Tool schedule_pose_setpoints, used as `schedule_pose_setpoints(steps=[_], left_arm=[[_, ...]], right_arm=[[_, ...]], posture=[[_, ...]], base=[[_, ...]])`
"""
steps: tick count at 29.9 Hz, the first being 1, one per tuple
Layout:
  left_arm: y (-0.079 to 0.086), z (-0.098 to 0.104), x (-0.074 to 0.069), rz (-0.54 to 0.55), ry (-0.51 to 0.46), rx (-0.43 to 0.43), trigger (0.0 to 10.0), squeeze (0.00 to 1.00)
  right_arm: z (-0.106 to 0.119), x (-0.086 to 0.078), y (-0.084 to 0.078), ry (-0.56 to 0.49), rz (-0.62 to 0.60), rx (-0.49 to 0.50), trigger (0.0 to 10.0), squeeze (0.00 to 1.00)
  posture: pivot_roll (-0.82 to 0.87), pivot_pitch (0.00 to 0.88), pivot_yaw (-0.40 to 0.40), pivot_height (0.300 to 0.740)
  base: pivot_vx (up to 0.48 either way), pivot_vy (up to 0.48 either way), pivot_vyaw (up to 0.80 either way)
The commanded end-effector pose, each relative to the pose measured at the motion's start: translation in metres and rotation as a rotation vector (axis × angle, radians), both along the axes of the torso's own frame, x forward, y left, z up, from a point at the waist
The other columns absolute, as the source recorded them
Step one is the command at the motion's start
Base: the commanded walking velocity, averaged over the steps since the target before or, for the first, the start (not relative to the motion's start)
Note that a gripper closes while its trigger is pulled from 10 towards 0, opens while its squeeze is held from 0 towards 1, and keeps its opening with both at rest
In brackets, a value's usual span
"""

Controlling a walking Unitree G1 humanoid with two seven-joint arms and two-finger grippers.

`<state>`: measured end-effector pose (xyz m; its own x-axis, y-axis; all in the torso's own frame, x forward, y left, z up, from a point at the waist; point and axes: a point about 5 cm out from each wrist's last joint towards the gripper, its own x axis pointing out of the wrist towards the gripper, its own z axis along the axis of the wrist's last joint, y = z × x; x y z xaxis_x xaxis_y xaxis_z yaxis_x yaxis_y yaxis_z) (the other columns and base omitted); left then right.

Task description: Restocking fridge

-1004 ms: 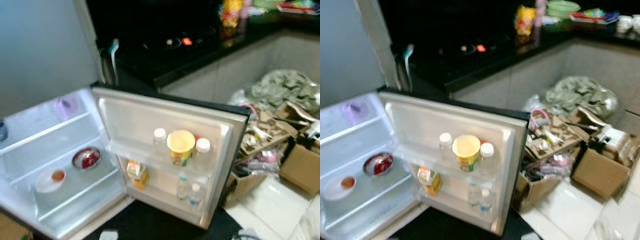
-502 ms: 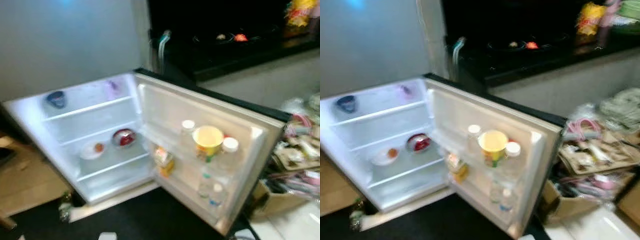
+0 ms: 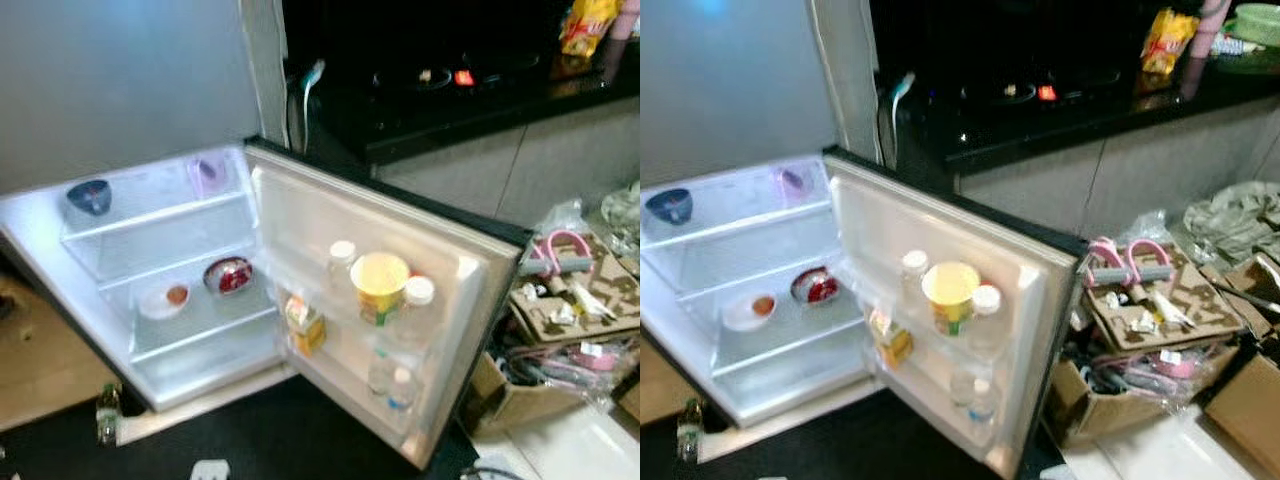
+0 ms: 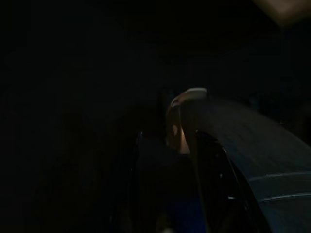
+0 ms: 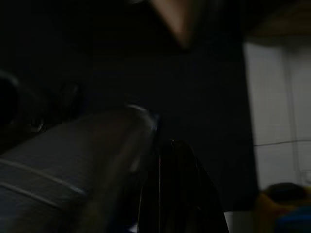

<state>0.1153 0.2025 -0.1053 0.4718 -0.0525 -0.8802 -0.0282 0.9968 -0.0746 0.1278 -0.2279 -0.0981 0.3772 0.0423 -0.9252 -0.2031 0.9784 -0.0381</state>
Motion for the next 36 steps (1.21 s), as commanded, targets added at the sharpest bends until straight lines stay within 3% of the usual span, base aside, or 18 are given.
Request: schedule_pose_setpoints(steps=[1,5,7,8,9,11,13,15,16,18,21,22,23,25,26,28,30,36], left_arm=[[-0.003,-0.003,-0.009,-0.005,0.036,-0.012,10.0,0.0],[-0.002,-0.003,-0.009,-0.003,0.036,-0.013,10.0,0.0],[-0.002,-0.003,-0.009,-0.003,0.036,-0.014,10.0,0.0],[-0.002,-0.003,-0.009,-0.003,0.037,-0.014,10.0,0.0],[-0.002,-0.003,-0.009,-0.004,0.037,-0.014,10.0,0.0],[-0.001,-0.003,-0.009,-0.005,0.038,-0.014,10.0,0.0],[-0.001,-0.003,-0.009,-0.005,0.038,-0.014,10.0,0.0],[-0.001,-0.003,-0.009,-0.005,0.038,-0.013,10.0,0.0],[-0.001,-0.003,-0.009,-0.005,0.038,-0.013,10.0,0.0],[-0.001,-0.003,-0.01,-0.006,0.038,-0.015,10.0,0.0],[0.0,-0.003,-0.01,-0.009,0.039,-0.014,10.0,0.0],[0.0,-0.003,-0.01,-0.009,0.04,-0.014,10.0,0.0],[0.0,-0.003,-0.01,-0.009,0.04,-0.014,10.0,0.0],[0.001,-0.003,-0.01,-0.009,0.04,-0.013,10.0,0.0],[0.001,-0.003,-0.01,-0.009,0.04,-0.013,10.0,0.0],[0.001,-0.003,-0.01,-0.008,0.038,-0.013,10.0,0.0],[0.001,-0.003,-0.01,-0.009,0.038,-0.013,10.0,0.0],[0.001,-0.003,-0.01,-0.009,0.037,-0.012,10.0,0.0]], right_arm=[[0.001,0.005,0.001,-0.039,-0.025,-0.019,10.0,0.0],[0.008,0.018,-0.01,-0.117,-0.123,-0.044,10.0,0.0],[0.017,0.03,-0.021,-0.188,-0.209,-0.051,10.0,0.0],[0.027,0.045,-0.033,-0.265,-0.294,-0.051,10.0,0.0],[0.042,0.062,-0.049,-0.36,-0.381,-0.044,0.0,0.0],[0.065,0.085,-0.07,-0.498,-0.496,-0.018,0.0,0.0],[0.065,0.085,-0.07,-0.498,-0.496,-0.018,0.0,0.0],[0.098,0.113,-0.09,-0.677,-0.612,0.062,0.0,0.0],[0.098,0.113,-0.09,-0.677,-0.612,0.062,0.0,0.0],[0.13,0.139,-0.1,-0.849,-0.697,0.196,0.0,0.0],[0.142,0.15,-0.1,-0.912,-0.711,0.28,0.0,0.0],[0.157,0.164,-0.095,-0.988,-0.697,0.396,10.0,0.0],[0.157,0.164,-0.095,-0.988,-0.697,0.396,10.0,0.0],[0.182,0.185,-0.084,-1.101,-0.638,0.569,10.0,0.0],[0.182,0.185,-0.084,-1.101,-0.638,0.569,10.0,0.0],[0.203,0.201,-0.069,-1.172,-0.518,0.724,10.0,0.0],[0.213,0.209,-0.052,-1.182,-0.348,0.801,10.0,0.0],[0.219,0.212,-0.025,-1.151,-0.089,0.899,10.0,0.0]], posture=[[-0.04,0.017,0.032,0.74],[-0.03,0.019,0.032,0.74],[-0.03,0.019,0.032,0.74],[-0.03,0.019,0.032,0.74],[-0.03,0.019,0.032,0.74],[-0.04,0.021,0.033,0.74],[-0.04,0.021,0.033,0.74],[-0.04,0.021,0.033,0.74],[-0.04,0.021,0.033,0.74],[-0.04,0.021,0.033,0.74],[-0.03,0.019,0.032,0.74],[-0.03,0.018,0.03,0.74],[-0.03,0.018,0.03,0.74],[-0.03,0.018,0.03,0.74],[-0.03,0.018,0.03,0.74],[-0.03,0.016,0.031,0.74],[-0.03,0.016,0.031,0.74],[-0.03,0.022,0.033,0.74]], base=[[0.0,0.0,0.0],[0.0,0.0,0.0],[0.0,0.0,0.0],[0.0,0.0,0.0],[0.0,0.0,0.0],[0.0,0.0,0.0],[0.0,0.0,0.0],[0.0,0.0,0.0],[0.0,0.0,0.0],[0.0,0.0,0.0],[0.0,0.0,0.0],[0.0,0.0,0.0],[0.0,0.0,0.0],[0.0,0.0,0.0],[0.0,0.0,0.0],[0.0,0.0,0.0],[0.0,0.0,0.0],[0.0,0.0,0.0]])
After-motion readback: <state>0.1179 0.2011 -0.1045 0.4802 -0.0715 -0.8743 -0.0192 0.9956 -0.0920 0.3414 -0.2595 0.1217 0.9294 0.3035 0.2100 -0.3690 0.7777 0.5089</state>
